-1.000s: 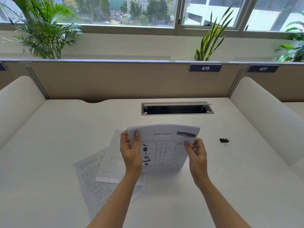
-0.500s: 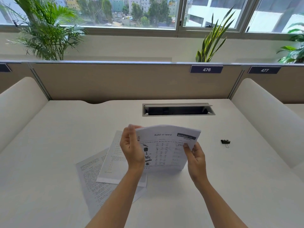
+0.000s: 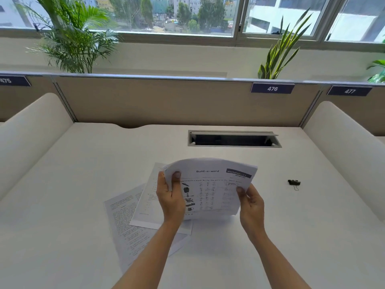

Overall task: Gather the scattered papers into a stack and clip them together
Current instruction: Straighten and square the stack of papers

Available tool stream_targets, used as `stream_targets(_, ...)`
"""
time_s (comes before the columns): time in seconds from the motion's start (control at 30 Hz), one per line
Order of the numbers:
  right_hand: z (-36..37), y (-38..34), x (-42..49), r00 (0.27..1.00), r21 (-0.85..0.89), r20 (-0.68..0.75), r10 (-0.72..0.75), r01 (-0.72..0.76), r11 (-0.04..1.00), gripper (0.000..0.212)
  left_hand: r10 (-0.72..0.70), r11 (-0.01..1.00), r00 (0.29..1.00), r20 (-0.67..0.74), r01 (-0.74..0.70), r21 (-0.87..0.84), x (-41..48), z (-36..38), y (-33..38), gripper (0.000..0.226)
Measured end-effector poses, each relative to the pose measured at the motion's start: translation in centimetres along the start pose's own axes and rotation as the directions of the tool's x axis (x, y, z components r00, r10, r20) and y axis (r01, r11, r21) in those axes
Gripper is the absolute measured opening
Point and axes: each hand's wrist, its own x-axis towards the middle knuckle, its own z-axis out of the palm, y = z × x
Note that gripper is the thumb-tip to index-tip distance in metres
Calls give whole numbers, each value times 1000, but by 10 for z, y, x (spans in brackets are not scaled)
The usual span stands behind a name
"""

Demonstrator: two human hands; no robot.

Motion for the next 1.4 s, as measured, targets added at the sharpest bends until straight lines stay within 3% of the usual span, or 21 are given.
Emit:
stream_targets(0.13, -4, 22, -10, 996, -89, 20, 87, -85, 992, 23, -151, 988, 985, 79, 148, 47, -7, -23, -28, 27)
stream_targets(0.33, -7, 39, -11, 990, -186, -3, 138, -136, 973, 30, -186, 978, 967, 174, 166, 125, -5, -45, -52, 42)
stream_targets(0.43, -6, 41, -6, 993, -215, -52, 104, -113, 970, 26, -271, 920, 934, 233, 180, 348, -5, -55, -60, 55)
stream_targets(0.53, -7, 47, -1, 989, -260, -123, 77, -107, 960, 22, -295, 686, 950, 108, 132, 715, -8, -81, -79, 70)
stream_targets(0.6, -10, 51, 1, 983, -274, -162, 91, -133, 953, 21, -355, 477, 934, -32, 210, 854, -14, -104, -91, 79)
stream_targets(0.7, -18, 61, 4, 968, -266, -198, 156, -206, 942, 15, -496, 202, 827, -265, 407, 891, -26, -140, -102, 100)
stream_targets(0.8, -24, 69, 6, 951, -266, -229, 209, -268, 926, 14, -527, 52, 765, -370, 464, 885, -35, -169, -105, 119)
stream_targets(1.0, -26, 72, 8, 914, -262, -274, 299, -370, 892, 18, -548, 66, 782, -296, 393, 917, -26, -189, -104, 125)
stream_targets(1.4, -35, 87, 17, 879, -394, -306, 367, -468, 791, 11, -672, 222, 721, 172, -25, 975, 12, -154, -115, 120)
